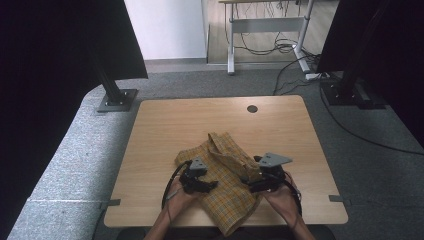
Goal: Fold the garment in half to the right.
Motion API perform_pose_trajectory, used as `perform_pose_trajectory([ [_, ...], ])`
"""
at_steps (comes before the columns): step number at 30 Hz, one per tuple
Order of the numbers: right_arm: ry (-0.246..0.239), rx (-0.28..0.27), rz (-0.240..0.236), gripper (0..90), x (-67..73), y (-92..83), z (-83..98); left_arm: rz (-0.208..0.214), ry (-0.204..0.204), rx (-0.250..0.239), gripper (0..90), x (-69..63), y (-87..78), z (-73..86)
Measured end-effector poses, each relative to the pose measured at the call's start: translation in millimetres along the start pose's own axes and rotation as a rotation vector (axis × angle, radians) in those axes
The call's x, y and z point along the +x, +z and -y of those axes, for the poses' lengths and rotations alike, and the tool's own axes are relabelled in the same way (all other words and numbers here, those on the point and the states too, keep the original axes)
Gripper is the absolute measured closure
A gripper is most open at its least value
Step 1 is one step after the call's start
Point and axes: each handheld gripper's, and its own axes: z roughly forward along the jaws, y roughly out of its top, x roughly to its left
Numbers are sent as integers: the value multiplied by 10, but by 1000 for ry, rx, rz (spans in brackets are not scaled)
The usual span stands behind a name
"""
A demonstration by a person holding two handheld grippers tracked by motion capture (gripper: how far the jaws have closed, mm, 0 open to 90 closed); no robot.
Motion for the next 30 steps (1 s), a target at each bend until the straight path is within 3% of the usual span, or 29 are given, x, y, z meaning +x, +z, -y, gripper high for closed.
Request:
perform_pose_trajectory([
  [2,-25,32,31,88,8,151,-1,-1,1,0,310,-4,-3,4],
  [5,-48,123,87,119,-57,337,85,0,2,-1,311,-3,-8,11],
  [7,-22,157,122,120,-163,372,188,1,-1,-3,310,-2,-8,16],
  [11,110,129,170,122,-438,181,382,7,-5,-5,311,6,-5,20],
  [14,179,103,176,116,-604,-18,490,10,-6,-4,310,13,-3,18],
  [18,215,80,206,115,-707,-203,551,10,-7,-5,308,15,-3,20],
  [21,206,77,224,115,-718,-285,517,6,-4,-8,291,19,-3,20],
  [25,175,38,178,98,-652,-330,400,3,14,-26,257,23,-29,10],
  [30,90,43,59,82,-482,-233,267,-16,31,-46,197,27,-148,-8],
])
